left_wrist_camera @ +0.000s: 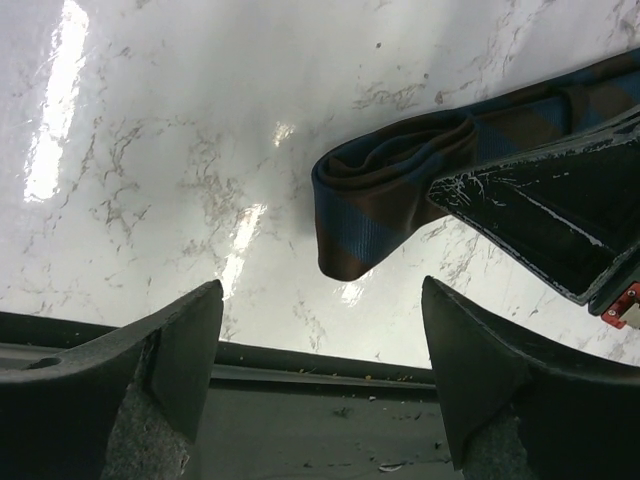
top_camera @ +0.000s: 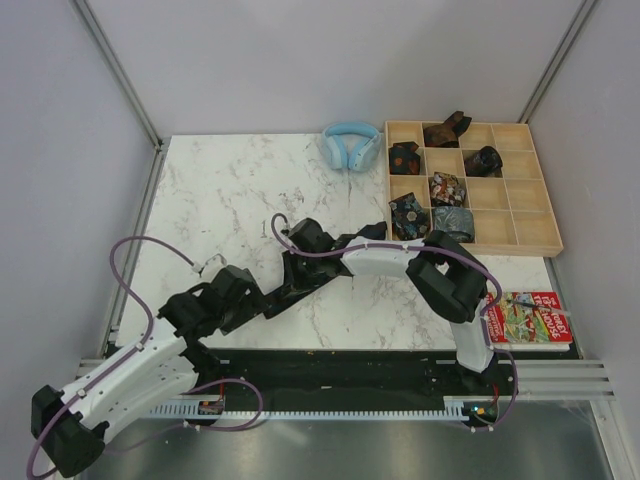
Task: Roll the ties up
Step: Roll the tie at the center of the board.
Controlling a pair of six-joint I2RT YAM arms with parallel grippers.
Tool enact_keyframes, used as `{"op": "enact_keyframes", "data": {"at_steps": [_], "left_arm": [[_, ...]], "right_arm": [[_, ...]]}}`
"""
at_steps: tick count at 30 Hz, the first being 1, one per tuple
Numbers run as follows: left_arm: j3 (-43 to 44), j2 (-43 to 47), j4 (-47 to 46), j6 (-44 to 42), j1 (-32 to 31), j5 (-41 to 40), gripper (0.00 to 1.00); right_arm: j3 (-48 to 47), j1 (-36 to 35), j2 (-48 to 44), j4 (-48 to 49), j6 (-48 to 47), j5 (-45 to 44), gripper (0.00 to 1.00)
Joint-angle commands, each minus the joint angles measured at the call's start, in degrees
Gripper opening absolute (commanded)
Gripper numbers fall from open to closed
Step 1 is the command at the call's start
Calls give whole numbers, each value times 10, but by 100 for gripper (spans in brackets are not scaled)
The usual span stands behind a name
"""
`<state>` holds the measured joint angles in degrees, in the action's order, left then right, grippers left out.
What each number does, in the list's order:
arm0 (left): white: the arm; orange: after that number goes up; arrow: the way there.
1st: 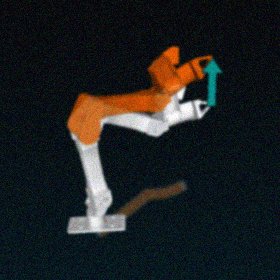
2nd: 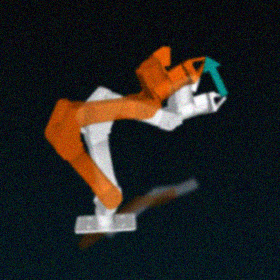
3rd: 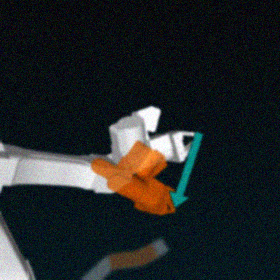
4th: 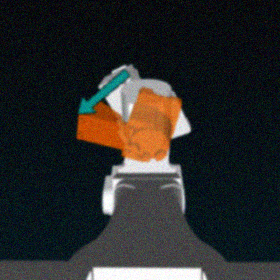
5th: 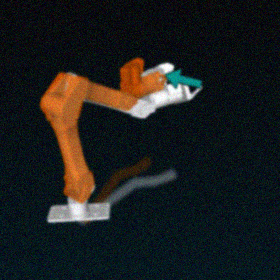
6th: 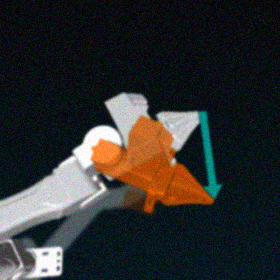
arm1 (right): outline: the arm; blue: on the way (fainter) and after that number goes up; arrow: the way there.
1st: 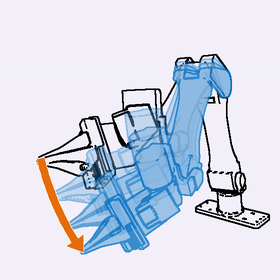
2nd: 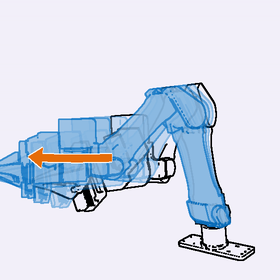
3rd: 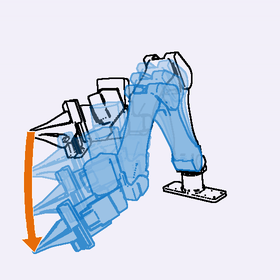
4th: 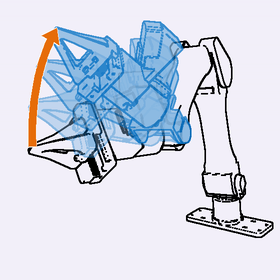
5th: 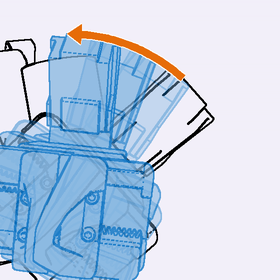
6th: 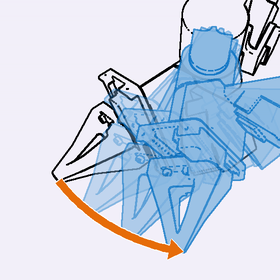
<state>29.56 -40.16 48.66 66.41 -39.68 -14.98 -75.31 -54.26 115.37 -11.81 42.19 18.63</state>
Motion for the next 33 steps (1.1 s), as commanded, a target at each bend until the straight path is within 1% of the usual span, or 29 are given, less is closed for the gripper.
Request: {"op": "enact_keyframes", "data": {"at_steps": [1, 5, 6, 11, 14, 15, 16, 19, 24, 25, 27, 30, 31, 33], "left_arm": [[-9, -26, -66, -5, 0, -32, 85], [-16, -54, -97, -5, 0, -44, 81], [-20, -62, -103, -4, 0, -50, 79], [-27, -111, -150, -8, 0, -57, 77], [-23, -145, -161, -9, 0, -58, 75], [-23, -153, -169, -9, 0, -60, 72], [-25, -170, -175, -2, 0, -64, 67], [-35, -182, -175, 20, 1, -69, 62], [-66, -198, -197, 40, 2, -57, 60], [-69, -201, -205, 36, 3, -55, 57], [-68, -210, -210, 36, 3, -54, 56], [-70, -220, -223, 32, 3, -51, 46], [-71, -221, -227, 28, 3, -49, 40], [-70, -223, -231, 20, 3, -45, 33]], "right_arm": [[15, 9, 16, 20, -6, 8, 15], [22, 16, 17, 28, -8, 14, 15], [24, 19, 18, 29, -9, 18, 15], [32, 26, 21, 39, -10, 25, 15], [36, 28, 25, 43, -10, 31, 15], [38, 30, 26, 46, -10, 32, 15], [41, 32, 29, 49, -10, 35, 15], [45, 35, 35, 53, -10, 39, 15], [52, 36, 40, 63, -8, 43, 15], [54, 36, 42, 64, -8, 45, 15], [57, 36, 42, 66, -7, 46, 15], [61, 36, 45, 72, -4, 47, 15], [62, 37, 46, 73, -4, 48, 15], [66, 37, 45, 77, -1, 50, 14]]}}
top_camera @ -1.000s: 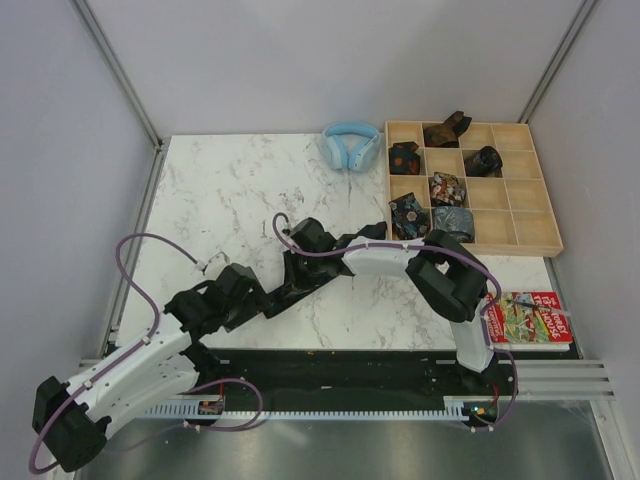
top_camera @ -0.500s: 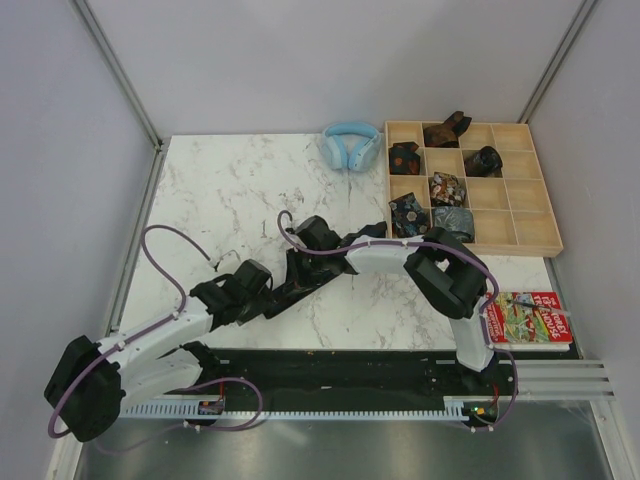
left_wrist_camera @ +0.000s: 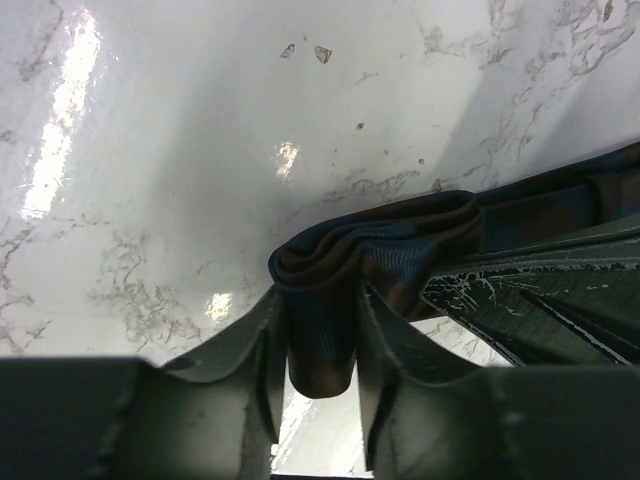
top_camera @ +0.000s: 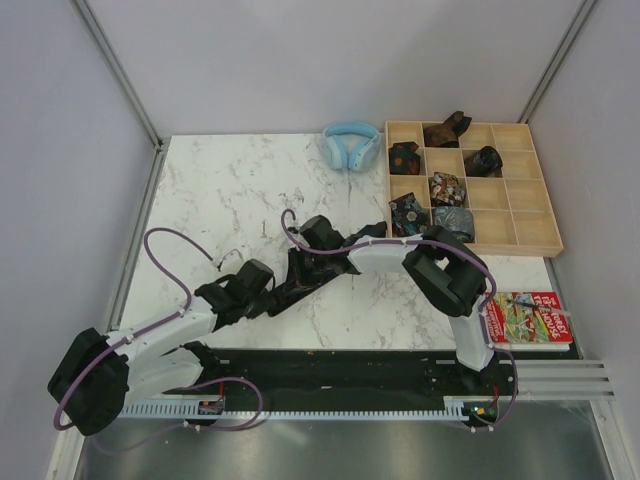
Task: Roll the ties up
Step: Roll the tie at the center of the board.
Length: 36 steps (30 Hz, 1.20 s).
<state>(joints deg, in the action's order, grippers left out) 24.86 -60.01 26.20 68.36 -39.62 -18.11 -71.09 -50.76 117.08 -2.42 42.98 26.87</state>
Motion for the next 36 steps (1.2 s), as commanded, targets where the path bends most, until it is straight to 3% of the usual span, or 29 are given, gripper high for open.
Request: {"op": "enact_keyframes", "data": {"at_steps": [1, 13, 24, 36], "left_arm": [[-22, -23, -7, -3, 2, -13, 29], [44, 22, 85, -85, 2, 37, 2], [130, 105, 231, -121, 2, 45, 2], [170, 82, 244, -149, 2, 75, 2]], "right_arm": [[24, 1, 29, -16, -8, -33, 15], [37, -10, 2, -7, 18, -35, 14], [6, -75, -2, -14, 66, -73, 14], [-12, -121, -4, -9, 93, -94, 14]]}}
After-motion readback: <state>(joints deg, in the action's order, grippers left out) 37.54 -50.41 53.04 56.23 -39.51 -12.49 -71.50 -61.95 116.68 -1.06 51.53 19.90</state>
